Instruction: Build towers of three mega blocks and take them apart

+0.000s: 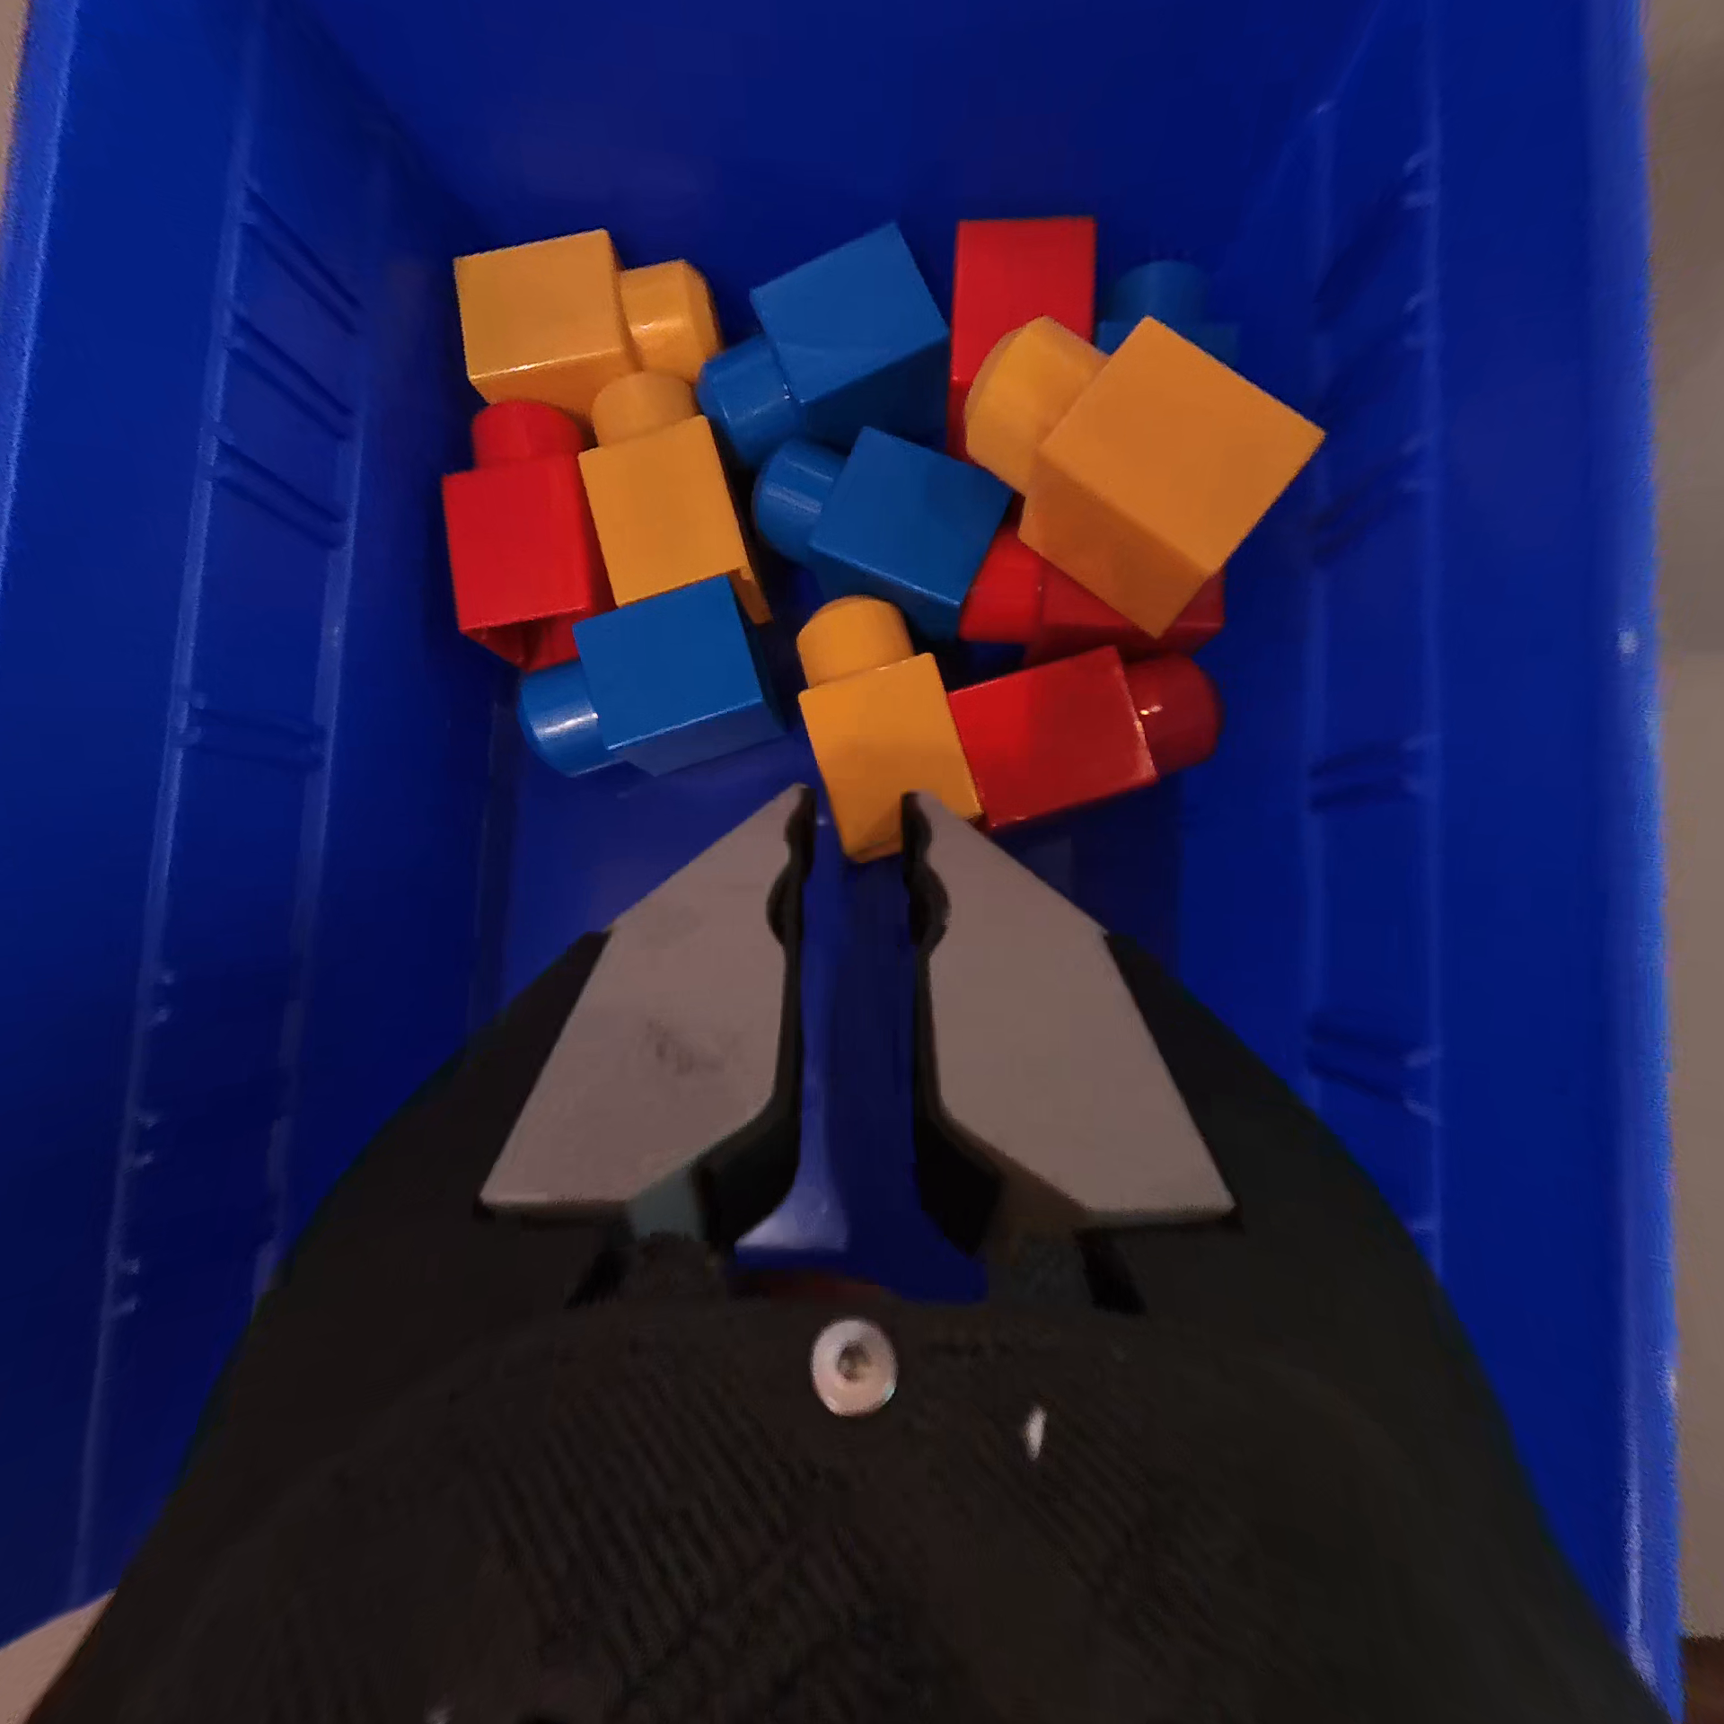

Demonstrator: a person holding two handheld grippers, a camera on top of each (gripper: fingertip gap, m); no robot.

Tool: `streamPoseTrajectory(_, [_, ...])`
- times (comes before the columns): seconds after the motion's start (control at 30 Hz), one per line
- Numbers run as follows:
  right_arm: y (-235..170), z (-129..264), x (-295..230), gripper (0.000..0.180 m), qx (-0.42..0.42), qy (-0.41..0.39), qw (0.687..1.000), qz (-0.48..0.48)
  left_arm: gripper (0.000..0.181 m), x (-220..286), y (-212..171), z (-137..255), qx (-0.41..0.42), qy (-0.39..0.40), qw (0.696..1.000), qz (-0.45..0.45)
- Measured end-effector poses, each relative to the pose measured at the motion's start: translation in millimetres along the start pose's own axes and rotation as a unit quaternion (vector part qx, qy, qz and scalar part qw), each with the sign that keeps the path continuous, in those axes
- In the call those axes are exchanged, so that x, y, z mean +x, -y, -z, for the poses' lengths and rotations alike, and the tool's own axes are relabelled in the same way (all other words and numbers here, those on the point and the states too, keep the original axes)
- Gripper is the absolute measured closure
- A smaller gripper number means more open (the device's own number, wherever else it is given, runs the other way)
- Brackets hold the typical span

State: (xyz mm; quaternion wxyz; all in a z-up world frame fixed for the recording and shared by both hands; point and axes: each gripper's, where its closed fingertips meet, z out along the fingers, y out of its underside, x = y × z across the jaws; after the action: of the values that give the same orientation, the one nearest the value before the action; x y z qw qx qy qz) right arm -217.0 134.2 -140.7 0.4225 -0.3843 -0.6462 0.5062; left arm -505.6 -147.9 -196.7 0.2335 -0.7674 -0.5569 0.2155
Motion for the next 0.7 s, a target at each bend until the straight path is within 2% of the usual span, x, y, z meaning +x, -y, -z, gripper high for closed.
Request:
streamPoseTrajectory(0.13, [0,-1,-2,0.099,-0.002,0.004,1.0,0.004,0.146,1,9,-6,0.014,0.003,1.0,0.024])
streamPoseTrajectory(0.47, [-1,-1,-5,0.1,-0.003,0.014,1.0,0.001,0.145,-2,21,-19,0.038,0.02,0.999,0.023])
streamPoseTrajectory(0.7, [0,-1,-6,0.1,-0.002,0.014,1.0,0.003,0.144,-1,11,-18,0.017,-0.049,0.993,0.103])
